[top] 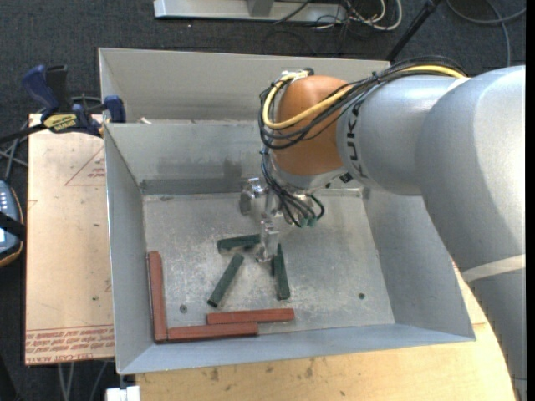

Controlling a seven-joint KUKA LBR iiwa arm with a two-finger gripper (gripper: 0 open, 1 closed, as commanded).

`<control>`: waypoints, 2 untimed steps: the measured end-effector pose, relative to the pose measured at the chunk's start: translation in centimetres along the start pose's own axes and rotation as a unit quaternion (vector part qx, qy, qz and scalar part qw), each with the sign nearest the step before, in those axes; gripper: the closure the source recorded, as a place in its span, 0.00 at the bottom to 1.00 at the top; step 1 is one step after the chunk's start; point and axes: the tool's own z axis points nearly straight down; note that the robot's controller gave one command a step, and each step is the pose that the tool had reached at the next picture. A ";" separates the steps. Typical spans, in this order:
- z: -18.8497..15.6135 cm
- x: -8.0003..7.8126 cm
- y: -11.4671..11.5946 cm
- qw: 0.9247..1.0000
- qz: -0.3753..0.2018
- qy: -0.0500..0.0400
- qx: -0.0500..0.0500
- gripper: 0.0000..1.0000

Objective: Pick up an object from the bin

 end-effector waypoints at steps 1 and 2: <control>0.2 3.6 1.6 0.997 0.072 0.000 0.000 1.00; 0.3 3.6 1.6 0.997 0.072 0.000 0.000 1.00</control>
Offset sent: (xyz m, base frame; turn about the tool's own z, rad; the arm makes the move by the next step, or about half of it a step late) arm 0.0000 0.0000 0.0000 0.0000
